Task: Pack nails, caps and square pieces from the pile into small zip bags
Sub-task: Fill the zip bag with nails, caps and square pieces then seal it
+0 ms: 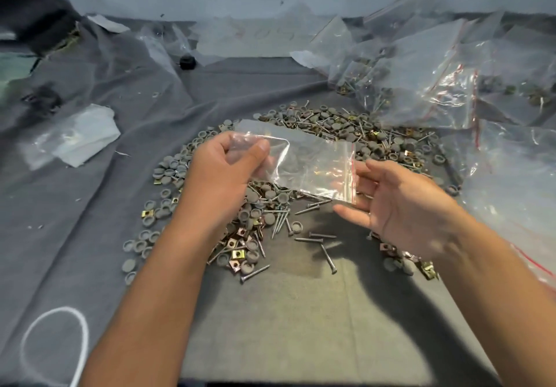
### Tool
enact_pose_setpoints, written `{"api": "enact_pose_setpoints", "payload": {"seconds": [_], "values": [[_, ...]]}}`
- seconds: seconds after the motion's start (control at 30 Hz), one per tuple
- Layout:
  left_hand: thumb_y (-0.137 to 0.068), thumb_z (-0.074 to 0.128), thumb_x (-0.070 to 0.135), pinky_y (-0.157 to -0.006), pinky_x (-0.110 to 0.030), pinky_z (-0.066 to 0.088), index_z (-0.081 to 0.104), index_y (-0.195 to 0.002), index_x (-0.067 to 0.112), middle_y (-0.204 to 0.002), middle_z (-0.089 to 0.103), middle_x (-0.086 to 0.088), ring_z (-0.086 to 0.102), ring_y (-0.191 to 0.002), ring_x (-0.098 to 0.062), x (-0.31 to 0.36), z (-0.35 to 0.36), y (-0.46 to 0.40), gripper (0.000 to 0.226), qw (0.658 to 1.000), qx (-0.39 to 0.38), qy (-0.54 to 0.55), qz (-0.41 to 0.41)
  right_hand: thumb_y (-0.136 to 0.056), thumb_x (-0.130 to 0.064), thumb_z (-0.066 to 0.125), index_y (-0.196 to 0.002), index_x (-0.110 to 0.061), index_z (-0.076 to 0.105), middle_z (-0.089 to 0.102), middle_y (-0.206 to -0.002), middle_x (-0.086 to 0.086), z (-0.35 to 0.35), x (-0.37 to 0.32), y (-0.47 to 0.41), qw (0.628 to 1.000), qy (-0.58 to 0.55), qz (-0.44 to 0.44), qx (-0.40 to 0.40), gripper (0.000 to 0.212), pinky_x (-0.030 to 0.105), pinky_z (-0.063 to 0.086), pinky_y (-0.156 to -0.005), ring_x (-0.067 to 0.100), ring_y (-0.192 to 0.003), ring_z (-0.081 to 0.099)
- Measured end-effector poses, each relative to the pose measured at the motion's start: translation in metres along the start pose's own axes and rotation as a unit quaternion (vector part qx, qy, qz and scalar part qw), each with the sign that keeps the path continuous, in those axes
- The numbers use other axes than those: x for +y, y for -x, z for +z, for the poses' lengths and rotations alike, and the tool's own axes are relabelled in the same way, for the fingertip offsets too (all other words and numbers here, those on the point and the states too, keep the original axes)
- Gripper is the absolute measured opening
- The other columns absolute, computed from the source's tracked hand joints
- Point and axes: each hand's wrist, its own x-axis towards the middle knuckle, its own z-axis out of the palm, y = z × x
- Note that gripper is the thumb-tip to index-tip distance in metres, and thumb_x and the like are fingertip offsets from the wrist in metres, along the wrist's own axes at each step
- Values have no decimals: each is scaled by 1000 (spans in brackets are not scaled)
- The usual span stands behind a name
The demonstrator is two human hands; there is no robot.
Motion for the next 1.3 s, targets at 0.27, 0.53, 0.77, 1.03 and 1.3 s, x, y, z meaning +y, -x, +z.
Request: {"api": "enact_pose_setpoints", "payload": {"seconds": [0.27, 0.53, 0.77, 1.03, 1.3], "values": [[-92, 68, 35, -75, -27, 52, 66, -101, 27, -88, 76, 13, 73, -80, -5, -4, 2, -3, 12, 997, -9, -80, 8, -75, -19, 73, -103, -21, 80, 76, -100, 5, 0, 5, -2, 993, 114, -34, 13, 28, 23, 58, -65, 11, -78, 69], [-84, 63, 59, -78, -12, 42, 60, -105, 35, -101, 60, 23, 55, -93, 4, 3, 15, 18, 33, 938, 34, -292, 182, -68, -34, 79, -109, -19, 67, 78, -87, -1, 27, 28, -10, 966, 172, -171, 91, 45, 17, 53, -56, 8, -76, 73], [-84, 76, 45, -68, -23, 53, 70, -95, 37, -84, 70, 25, 66, -76, 2, 2, 11, 28, 15, 939, -77, -282, 179, -74, -34, 79, -102, -17, 64, 77, -81, 3, 42, 37, -6, 939, 229, -241, 94, 36, 17, 52, -57, 11, -74, 74], [-88, 71, 16, -62, -23, 52, 53, -91, 25, -77, 61, 12, 60, -66, -2, 5, 2, 21, 20, 912, 119, -313, 238, -86, -24, 78, -101, -22, 58, 73, -72, -4, 45, 40, -6, 913, 304, -245, 119, 25, 35, 52, -65, 10, -67, 65], [-88, 67, 5, -73, -12, 50, 65, -91, 24, -88, 66, 14, 62, -77, 3, 8, -20, 11, 19, 912, 162, -308, 218, -92, -43, 65, -112, -37, 62, 65, -100, -22, 58, 69, -9, 695, 647, -313, -28, 20, 16, 50, -80, -5, -93, 57]]}}
